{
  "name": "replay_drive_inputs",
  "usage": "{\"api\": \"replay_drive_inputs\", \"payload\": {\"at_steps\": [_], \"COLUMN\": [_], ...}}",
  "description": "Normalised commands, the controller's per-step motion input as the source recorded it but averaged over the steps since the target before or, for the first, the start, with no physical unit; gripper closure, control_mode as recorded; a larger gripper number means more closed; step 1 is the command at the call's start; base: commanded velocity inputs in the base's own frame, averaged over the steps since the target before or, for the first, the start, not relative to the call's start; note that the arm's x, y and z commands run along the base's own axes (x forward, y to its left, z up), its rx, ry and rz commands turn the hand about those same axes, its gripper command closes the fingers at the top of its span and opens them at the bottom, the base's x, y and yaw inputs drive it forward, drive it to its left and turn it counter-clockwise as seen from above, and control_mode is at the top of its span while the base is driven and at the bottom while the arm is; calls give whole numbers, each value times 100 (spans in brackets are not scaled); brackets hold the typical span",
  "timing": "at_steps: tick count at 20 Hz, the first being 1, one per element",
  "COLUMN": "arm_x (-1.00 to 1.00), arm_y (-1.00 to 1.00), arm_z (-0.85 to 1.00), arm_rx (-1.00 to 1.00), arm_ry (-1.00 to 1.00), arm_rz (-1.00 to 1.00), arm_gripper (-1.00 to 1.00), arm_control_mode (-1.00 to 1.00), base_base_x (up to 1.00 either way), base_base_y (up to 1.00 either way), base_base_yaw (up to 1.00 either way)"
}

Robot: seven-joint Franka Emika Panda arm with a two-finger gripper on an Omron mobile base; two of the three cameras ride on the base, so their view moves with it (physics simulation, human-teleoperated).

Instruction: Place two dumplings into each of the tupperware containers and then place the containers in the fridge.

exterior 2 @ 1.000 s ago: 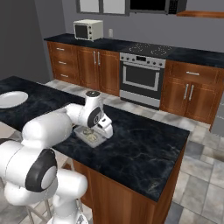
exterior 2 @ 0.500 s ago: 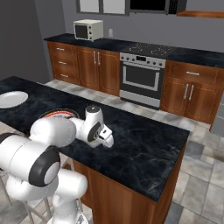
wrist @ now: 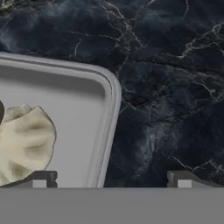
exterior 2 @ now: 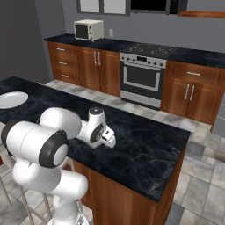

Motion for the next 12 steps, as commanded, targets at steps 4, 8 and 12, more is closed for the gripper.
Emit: {"api": "replay_drive_inputs", "payload": {"at_steps": [4,8,12], "arm_x": [0,0,0], "arm_y": [0,0,0], "arm_z": [-53,-41,-27], "arm_rx": [-6,-6,-1], "arm_ry": [0,0,-1], "arm_rz": [0,0,0], "arm_gripper": [-100,100,100], "arm_control_mode": [-100,-100,-100], "base_base_x": [0,0,0], "base_base_y": [0,0,0], "base_base_yaw": [0,0,0]}}
